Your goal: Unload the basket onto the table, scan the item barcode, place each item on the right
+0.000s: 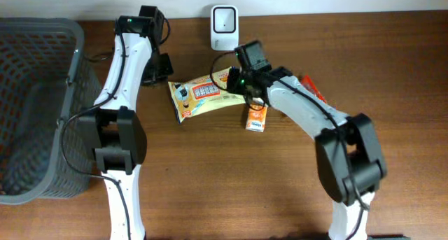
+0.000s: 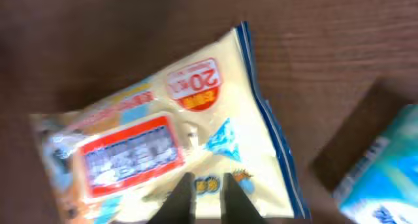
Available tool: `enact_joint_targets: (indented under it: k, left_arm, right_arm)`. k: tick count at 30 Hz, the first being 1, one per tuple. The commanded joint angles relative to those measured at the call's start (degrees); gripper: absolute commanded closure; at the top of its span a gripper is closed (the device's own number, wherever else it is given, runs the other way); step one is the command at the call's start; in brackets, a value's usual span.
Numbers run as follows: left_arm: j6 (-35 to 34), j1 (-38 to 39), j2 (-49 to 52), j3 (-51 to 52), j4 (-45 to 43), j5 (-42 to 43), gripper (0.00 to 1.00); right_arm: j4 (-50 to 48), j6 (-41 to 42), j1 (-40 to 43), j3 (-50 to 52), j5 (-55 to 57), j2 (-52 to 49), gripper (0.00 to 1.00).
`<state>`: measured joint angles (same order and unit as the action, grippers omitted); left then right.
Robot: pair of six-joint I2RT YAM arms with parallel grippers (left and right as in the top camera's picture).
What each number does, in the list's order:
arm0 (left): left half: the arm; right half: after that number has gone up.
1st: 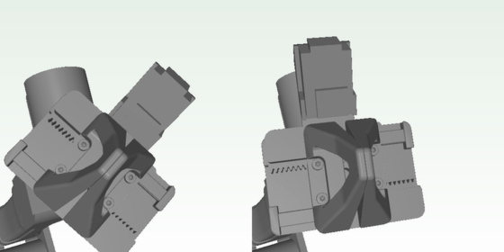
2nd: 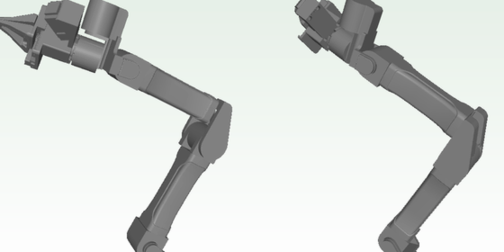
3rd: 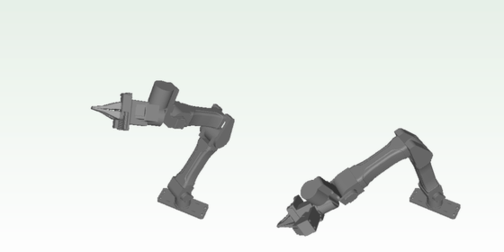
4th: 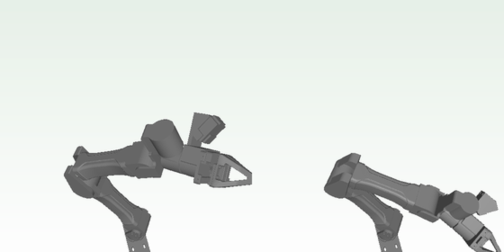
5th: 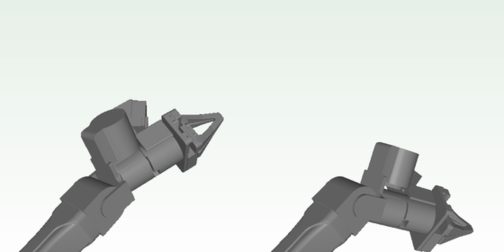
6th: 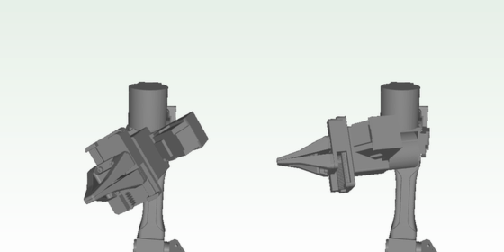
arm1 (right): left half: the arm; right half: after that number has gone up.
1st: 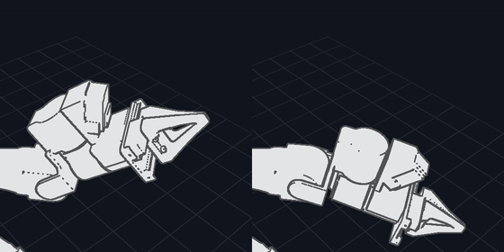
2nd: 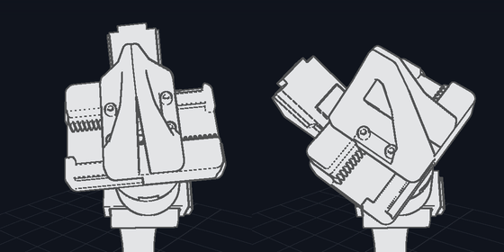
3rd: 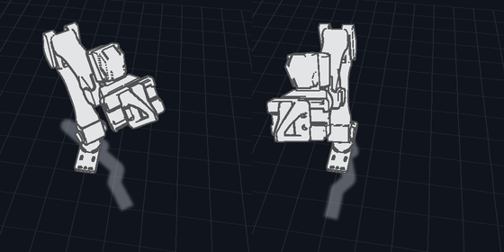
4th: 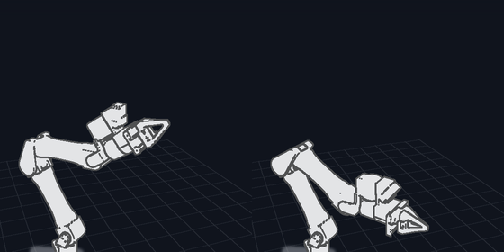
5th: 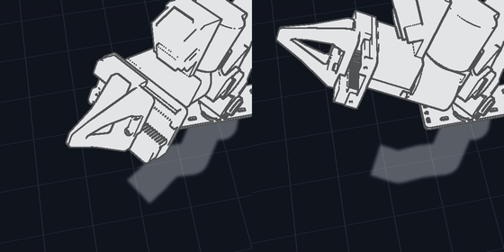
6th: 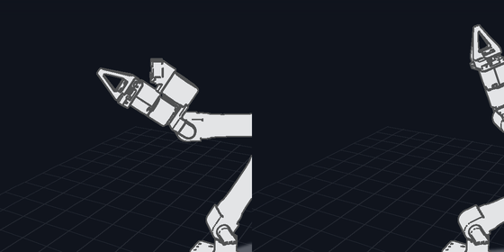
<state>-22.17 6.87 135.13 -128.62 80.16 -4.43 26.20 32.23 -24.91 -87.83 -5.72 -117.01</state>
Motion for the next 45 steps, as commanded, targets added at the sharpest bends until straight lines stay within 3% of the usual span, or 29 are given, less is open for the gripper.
enact_joint_targets:
  k: [1, 2, 3, 4, 9, 10, 13, 14, 16, 20, 24, 30, 31, 36, 45]
  left_arm:
    - [-0.5, 0.1, -0.1, 5.2, -0.8, 6.2, 0.42]
    - [-0.5, 0.0, -0.1, 6.8, -1.5, 6.2, 0.22]
    - [-0.5, -0.1, -0.1, 8.3, -2.5, 6.3, 0.08]
    - [0.3, 0.3, -0.1, 10.5, -4.6, 8.1, 0.00]
    - [4.1, 2.7, -0.1, 20.0, -16.2, 15.4, 0.00]
    - [7.1, 2.7, -0.1, 22.6, -20.0, 19.8, 0.05]
    - [7.7, 2.8, -0.1, 26.1, -25.1, 23.1, 0.38]
    - [7.7, 2.8, -0.1, 26.2, -25.5, 23.1, 0.63]
    - [7.8, 2.7, -0.1, 26.0, -25.7, 22.9, 1.00]
    - [10.1, 2.2, -1.4, 16.5, -18.7, 21.9, 1.00]
    - [12.9, 3.8, -9.9, 1.2, -6.6, -4.7, 1.00]
    - [12.9, 4.0, -12.6, 0.5, -4.9, -46.2, 1.00]
    - [12.9, 4.0, -12.6, 0.5, -5.0, -47.2, 1.00]
    - [9.7, 4.4, -11.9, 6.8, -5.1, -39.8, 1.00]
    - [8.8, 19.6, -11.9, 10.7, -12.3, 1.7, 0.93]
  right_arm:
    - [4.4, -5.0, 2.1, 0.3, -0.5, 9.6, 0.23]
    - [7.4, -5.0, 3.0, 0.3, -0.5, 13.3, 0.04]
    - [8.9, -5.0, 3.5, 0.3, -0.5, 15.0, 0.01]
    - [12.1, -5.6, 4.7, 0.3, -0.5, 18.4, 0.01]
    - [18.7, -7.0, 7.8, 0.4, -0.4, 23.5, 0.01]
    - [19.1, -7.0, 8.2, 0.4, 0.2, 23.4, 0.01]
    - [19.5, -7.0, 8.5, 0.4, 0.4, 23.4, 0.01]
    - [19.5, -7.0, 8.5, 0.4, 0.4, 23.4, 0.02]
    - [19.5, -7.0, 8.5, 0.4, 0.4, 23.4, 0.01]
    - [19.5, -7.0, 8.5, 0.4, 0.4, 23.4, 0.01]
    - [19.6, -7.0, 8.5, 0.4, 2.9, 23.3, 0.01]
    - [19.6, -7.0, 8.5, 0.4, 3.0, 23.3, 0.01]
    - [19.5, -7.0, 8.5, 0.4, 3.0, 23.3, 0.01]
    - [19.3, -7.0, 8.5, 0.4, 3.0, 23.0, 0.01]
    - [19.7, -7.0, 8.5, 0.4, 3.8, 23.0, 0.02]
